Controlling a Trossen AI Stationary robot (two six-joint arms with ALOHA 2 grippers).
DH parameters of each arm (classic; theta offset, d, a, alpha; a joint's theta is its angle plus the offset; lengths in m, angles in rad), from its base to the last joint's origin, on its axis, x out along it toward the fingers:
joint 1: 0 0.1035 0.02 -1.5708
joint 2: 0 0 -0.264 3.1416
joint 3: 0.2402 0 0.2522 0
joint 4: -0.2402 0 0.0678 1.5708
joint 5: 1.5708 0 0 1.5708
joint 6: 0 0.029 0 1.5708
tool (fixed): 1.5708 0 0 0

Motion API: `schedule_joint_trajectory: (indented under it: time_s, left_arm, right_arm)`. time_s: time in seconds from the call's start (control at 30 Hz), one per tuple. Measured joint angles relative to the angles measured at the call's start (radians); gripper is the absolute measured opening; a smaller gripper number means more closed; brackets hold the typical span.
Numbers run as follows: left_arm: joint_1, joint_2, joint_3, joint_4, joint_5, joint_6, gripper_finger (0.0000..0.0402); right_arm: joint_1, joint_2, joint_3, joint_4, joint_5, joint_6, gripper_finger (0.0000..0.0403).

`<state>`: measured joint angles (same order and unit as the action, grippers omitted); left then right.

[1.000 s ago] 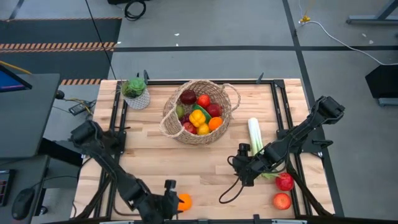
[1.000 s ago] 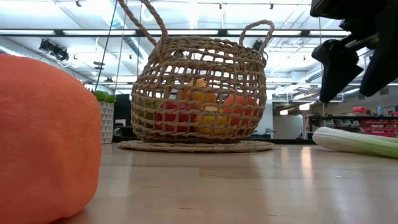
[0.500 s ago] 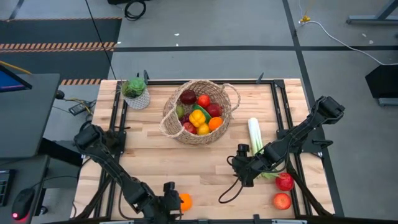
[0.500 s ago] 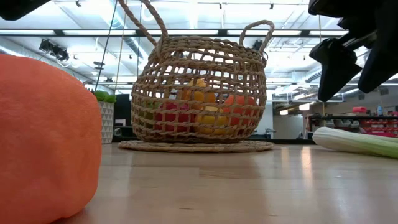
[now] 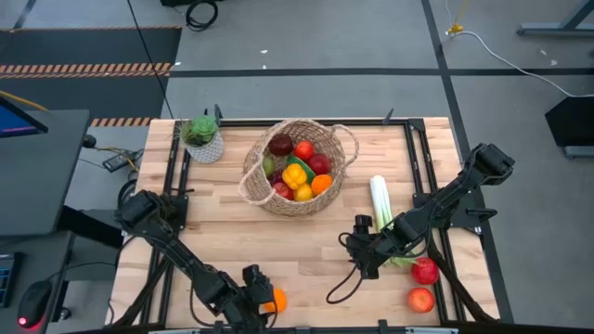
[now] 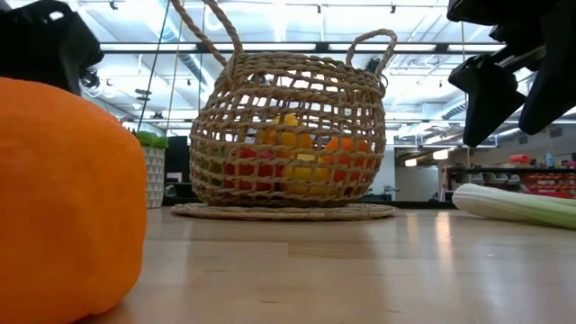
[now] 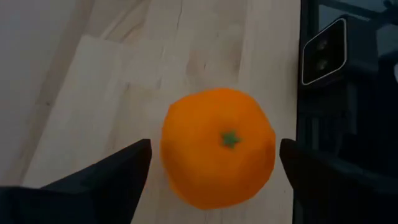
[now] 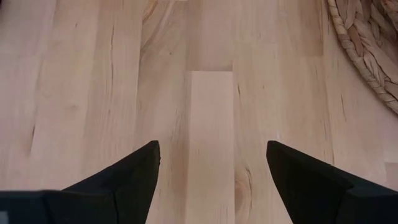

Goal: Build produce basket
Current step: Put the orange into the basket

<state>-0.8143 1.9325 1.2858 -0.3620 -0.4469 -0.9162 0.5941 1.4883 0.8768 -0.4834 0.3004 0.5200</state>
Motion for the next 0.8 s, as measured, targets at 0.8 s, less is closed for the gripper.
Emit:
schedule_joint_trajectory:
  time_s: [0.8]
  left_arm:
    - [0.040,0.099,-0.001,0.089,0.006,0.029,0.0400]
  right_arm:
    - [0.000,-0.001,0.000,-0.003,0.000,-0.008,0.0285]
